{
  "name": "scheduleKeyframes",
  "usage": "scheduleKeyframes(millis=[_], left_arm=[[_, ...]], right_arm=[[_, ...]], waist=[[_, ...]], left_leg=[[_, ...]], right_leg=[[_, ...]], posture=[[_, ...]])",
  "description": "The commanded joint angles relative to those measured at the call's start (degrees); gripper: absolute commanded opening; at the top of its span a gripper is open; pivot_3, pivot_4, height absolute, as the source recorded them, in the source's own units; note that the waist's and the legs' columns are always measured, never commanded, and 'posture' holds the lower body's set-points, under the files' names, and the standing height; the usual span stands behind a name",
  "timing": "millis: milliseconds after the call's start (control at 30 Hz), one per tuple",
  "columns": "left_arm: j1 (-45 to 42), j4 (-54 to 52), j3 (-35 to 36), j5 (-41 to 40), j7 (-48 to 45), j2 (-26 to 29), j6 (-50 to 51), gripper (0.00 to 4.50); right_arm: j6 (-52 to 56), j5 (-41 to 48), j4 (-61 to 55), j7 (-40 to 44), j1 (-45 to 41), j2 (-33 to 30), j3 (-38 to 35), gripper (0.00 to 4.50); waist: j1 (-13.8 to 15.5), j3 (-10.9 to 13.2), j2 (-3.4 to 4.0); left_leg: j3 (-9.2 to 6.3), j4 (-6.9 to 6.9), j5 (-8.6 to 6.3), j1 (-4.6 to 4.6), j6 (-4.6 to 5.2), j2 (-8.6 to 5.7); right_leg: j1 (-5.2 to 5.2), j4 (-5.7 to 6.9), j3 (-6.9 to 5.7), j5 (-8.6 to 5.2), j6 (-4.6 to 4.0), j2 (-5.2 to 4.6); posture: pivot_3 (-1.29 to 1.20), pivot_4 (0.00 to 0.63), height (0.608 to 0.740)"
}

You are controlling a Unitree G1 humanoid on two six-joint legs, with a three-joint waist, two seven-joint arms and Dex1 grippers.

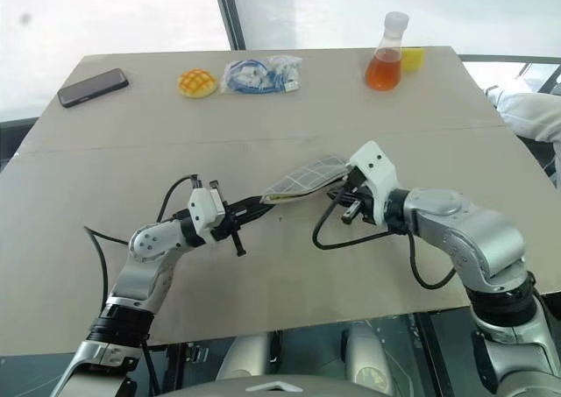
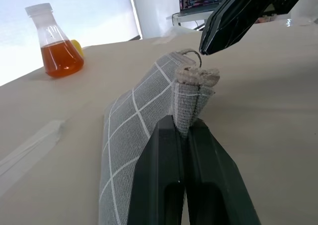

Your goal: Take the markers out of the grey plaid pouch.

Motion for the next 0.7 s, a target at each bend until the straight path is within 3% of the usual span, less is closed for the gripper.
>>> scheduleKeyframes(millis=[33,533,700], left_arm=[[-0.7,-2.4,0.6,-0.8,0.2,-0.2,0.0,0.00],[-0.4,-2.8,0.3,-0.5,-0.7,0.3,-0.6,0.00],[-0.7,-5.2,0.6,-5.5,-2.2,0.1,4.9,0.00]], right_arm=[[-2.3,-1.4,1.2,-0.6,-2.4,1.0,0.6,0.02],[-8.3,-6.6,8.6,-3.4,-4.8,12.0,5.8,0.02],[-20.1,-19.0,10.2,-2.9,-3.5,7.4,15.1,0.02]], waist=[[0.0,0.0,0.00],[0.0,0.0,0.01],[0.0,0.0,0.01]], left_leg=[[0.00,0.00,0.00,0.00,0.00,0.00],[0.01,-0.02,0.00,-0.01,0.00,0.00],[0.03,-0.01,0.00,-0.01,0.00,0.00]], right_leg=[[0.00,0.00,0.00,0.00,0.00,0.00],[-0.01,0.02,0.00,0.00,0.00,0.03],[-0.01,0.01,0.01,0.00,0.01,0.02]], posture=[[0.00,0.150,0.740],[0.00,0.150,0.740],[0.00,0.150,0.740]])
